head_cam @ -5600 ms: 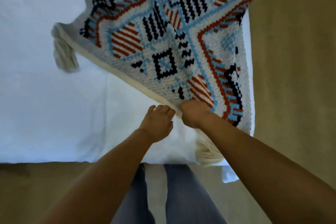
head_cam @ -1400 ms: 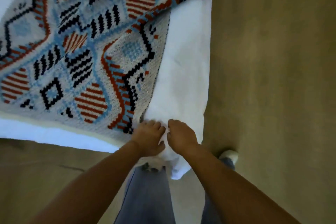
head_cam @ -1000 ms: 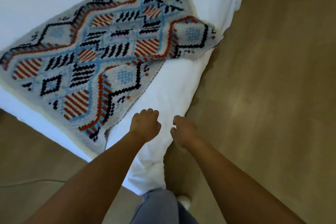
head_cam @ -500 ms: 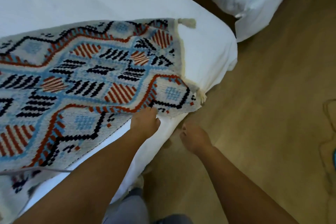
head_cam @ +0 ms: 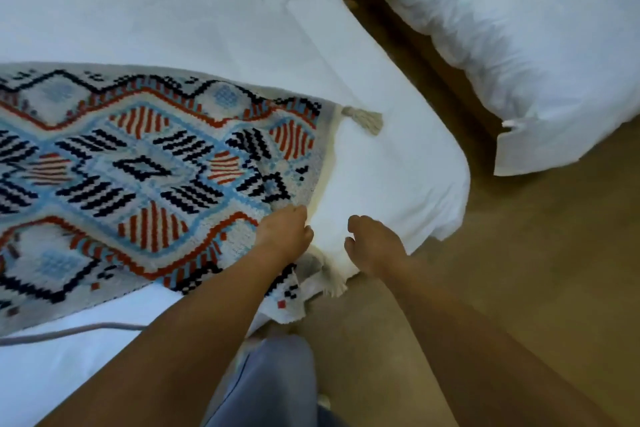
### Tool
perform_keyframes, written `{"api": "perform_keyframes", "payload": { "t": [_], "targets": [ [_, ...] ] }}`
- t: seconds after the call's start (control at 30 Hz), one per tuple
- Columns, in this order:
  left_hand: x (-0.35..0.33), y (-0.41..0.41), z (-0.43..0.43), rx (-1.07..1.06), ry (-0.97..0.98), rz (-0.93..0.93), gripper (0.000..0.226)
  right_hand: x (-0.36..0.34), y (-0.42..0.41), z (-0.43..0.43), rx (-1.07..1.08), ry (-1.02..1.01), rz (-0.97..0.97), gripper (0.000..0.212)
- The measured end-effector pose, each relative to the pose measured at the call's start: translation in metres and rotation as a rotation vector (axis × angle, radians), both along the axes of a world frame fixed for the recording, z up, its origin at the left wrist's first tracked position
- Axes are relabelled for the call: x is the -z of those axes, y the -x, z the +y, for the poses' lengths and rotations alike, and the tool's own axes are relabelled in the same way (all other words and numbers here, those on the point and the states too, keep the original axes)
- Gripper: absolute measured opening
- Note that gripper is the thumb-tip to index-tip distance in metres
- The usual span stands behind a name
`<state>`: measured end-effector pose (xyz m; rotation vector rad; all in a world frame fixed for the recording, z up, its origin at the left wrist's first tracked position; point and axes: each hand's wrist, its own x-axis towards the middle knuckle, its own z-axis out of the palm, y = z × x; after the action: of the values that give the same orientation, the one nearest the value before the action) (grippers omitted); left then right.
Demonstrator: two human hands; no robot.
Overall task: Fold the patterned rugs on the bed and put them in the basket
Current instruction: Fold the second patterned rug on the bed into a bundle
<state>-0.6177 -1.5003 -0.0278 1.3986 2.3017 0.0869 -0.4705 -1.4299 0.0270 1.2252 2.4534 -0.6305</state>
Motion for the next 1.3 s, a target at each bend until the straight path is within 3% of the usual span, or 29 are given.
{"api": "perform_keyframes", "payload": {
  "t": [0.07,0.27,0.53,0.63,0.73,0.87,1.07,1.2,1.3],
  "targets": [
    [0.01,0.008,0.043,-0.174,0.01,-0.001,0.025,0.004,0.019,0.063,-0.154,-0.008,-0.019,0.026],
    [0.033,0.03,0.113,-0.339,0.098,-0.069,0.029,0.022,0.074,0.164,-0.308,0.002,-0.023,0.027],
    [0.056,0.034,0.163,-0.634,0.433,-0.166,0.047,0.047,0.139,0.287,-0.561,-0.008,-0.054,0.03],
    [0.072,0.025,0.165,-0.791,0.572,-0.252,0.069,0.071,0.163,0.321,-0.512,0.044,-0.111,0.036],
    [0.092,0.011,0.181,-0.994,0.639,-0.284,0.083,0.108,0.183,0.347,-0.306,0.355,-0.211,0.041],
    [0.106,0.011,0.211,-1.202,0.479,-0.116,0.055,0.145,0.213,0.362,-0.136,0.574,-0.197,0.054],
    [0.128,-0.002,0.25,-1.565,0.214,-0.004,0.039,0.171,0.258,0.36,0.053,0.644,0.044,0.035],
    [0.135,-0.016,0.266,-1.571,0.127,0.098,0.03,0.173,0.297,0.352,0.269,0.754,0.103,0.023],
    [0.127,-0.015,0.303,-1.466,0.087,0.01,0.027,0.163,0.335,0.373,0.091,0.59,0.234,0.032]
  ]
}}
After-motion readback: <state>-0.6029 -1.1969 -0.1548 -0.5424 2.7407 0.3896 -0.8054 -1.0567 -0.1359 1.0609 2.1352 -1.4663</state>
